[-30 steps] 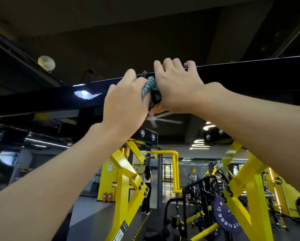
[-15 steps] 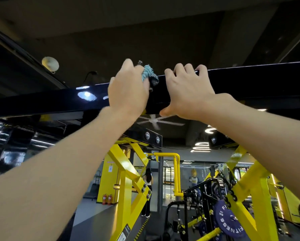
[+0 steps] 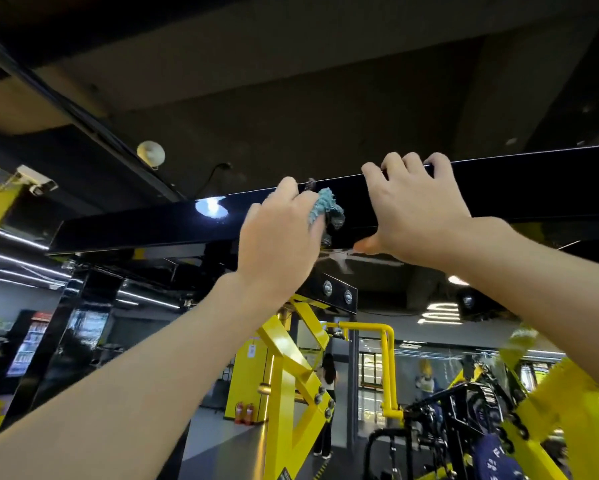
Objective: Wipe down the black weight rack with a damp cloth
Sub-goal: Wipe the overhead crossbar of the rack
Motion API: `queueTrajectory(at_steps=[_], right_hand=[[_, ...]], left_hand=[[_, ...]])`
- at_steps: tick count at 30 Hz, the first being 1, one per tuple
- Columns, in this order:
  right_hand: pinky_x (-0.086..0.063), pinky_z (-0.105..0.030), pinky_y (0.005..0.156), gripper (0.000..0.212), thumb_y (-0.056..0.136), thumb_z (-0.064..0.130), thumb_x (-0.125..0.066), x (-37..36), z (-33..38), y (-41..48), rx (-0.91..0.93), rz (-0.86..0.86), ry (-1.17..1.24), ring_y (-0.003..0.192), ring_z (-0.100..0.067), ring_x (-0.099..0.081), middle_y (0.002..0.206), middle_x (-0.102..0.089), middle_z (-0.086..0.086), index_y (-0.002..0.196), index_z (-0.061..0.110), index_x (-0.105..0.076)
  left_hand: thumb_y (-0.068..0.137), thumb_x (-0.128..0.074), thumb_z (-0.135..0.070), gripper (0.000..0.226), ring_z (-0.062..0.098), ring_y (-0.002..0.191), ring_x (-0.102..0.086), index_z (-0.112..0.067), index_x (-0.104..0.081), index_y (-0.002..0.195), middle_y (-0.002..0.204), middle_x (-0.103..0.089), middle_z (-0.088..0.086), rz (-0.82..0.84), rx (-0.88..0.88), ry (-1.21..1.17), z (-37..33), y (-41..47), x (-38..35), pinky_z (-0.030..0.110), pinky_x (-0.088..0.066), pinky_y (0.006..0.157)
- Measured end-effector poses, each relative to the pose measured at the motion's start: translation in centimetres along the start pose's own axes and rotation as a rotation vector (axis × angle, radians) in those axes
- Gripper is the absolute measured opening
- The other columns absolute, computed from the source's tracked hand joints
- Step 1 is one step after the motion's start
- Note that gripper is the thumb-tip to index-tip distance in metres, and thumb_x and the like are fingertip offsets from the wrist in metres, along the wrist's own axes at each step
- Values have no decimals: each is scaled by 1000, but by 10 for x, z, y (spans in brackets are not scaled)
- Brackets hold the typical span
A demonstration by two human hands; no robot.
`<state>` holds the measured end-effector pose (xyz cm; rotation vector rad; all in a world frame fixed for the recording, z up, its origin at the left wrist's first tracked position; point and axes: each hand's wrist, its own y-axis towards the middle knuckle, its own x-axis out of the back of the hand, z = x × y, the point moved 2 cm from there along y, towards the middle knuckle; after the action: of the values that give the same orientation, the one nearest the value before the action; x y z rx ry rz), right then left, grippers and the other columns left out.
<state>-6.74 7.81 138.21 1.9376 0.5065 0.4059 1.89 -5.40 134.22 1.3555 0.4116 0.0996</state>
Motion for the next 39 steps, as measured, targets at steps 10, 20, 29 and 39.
queueTrajectory(at_steps=[10,20,29,39], right_hand=[[-28,-46,112,124,70,74,-68,-5,39,20,3,-39,-8,129,-30,-45,139,-46,-13,152,0,-11],[-30,-46,108,116,73,70,-68,-3,41,19,-6,-14,-37,125,-31,-45,136,-46,-13,151,2,-15],[-26,-50,113,112,75,69,-67,-9,61,24,22,-17,-66,129,-33,-42,138,-44,-14,151,5,-16],[-23,-49,116,106,78,68,-64,-10,63,24,1,-16,-44,130,-32,-41,139,-43,-13,150,5,-19]], left_hand=[[98,-54,-22,16,26,84,-57,-12,-65,102,97,-49,5,-12,71,-18,26,38,-9,47,-50,81],[94,-60,-18,11,25,76,-54,-9,-66,97,90,-47,3,-21,35,-52,60,5,0,47,-50,72],[94,-60,-18,11,16,74,-48,-11,-67,98,89,-43,-3,-21,107,-95,78,-1,3,36,-45,69],[95,-57,-14,11,23,80,-55,-10,-65,101,94,-48,2,53,149,-20,103,0,12,40,-48,75]])
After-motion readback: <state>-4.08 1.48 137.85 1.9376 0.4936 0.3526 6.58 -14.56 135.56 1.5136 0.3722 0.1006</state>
